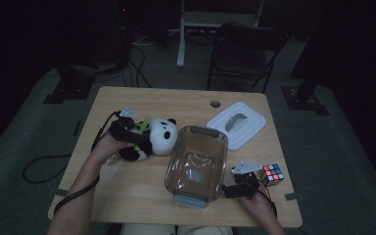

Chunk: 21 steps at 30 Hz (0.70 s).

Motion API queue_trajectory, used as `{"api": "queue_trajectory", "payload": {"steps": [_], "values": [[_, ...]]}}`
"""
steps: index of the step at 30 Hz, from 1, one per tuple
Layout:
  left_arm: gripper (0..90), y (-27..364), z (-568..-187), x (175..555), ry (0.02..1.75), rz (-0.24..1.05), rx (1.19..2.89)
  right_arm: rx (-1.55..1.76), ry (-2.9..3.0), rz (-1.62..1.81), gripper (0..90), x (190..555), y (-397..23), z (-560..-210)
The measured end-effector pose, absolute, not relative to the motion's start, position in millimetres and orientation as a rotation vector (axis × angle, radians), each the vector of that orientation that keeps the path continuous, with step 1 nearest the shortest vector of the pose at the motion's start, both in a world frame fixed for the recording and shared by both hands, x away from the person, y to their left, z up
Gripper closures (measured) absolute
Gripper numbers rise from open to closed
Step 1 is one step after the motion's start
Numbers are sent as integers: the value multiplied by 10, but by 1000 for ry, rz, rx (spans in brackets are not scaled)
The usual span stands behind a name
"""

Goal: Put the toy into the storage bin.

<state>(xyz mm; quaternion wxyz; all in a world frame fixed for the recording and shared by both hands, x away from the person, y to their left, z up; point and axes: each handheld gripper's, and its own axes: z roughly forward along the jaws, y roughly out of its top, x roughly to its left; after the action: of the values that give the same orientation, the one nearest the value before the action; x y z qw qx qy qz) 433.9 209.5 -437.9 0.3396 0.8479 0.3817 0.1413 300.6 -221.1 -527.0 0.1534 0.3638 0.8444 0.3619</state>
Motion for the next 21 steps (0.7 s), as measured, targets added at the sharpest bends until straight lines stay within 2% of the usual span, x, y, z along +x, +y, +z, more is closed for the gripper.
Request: {"api": "queue_trajectory", "payload": {"steps": [4, 9, 10, 11, 16, 21], "values": [[364, 2064, -4452, 4323, 1028, 368, 2207, 1043, 2421, 1038, 123, 3006, -2211, -5270], [581, 2051, -4474, 4281, 1063, 384, 2165, 1043, 2422, 1038, 123, 3007, -2211, -5270], [581, 2053, -4470, 4276, 1077, 381, 2156, 1043, 2422, 1038, 123, 3007, -2211, -5270], [656, 2046, -4449, 4262, 1099, 388, 2148, 1045, 2422, 1039, 123, 3007, -2212, -5270], [736, 2046, -4373, 4251, 1144, 389, 2124, 1047, 2419, 1037, 123, 3004, -2208, -5269], [755, 2057, -4304, 4220, 1146, 408, 2117, 1039, 2427, 1041, 123, 2996, -2211, -5268]]}}
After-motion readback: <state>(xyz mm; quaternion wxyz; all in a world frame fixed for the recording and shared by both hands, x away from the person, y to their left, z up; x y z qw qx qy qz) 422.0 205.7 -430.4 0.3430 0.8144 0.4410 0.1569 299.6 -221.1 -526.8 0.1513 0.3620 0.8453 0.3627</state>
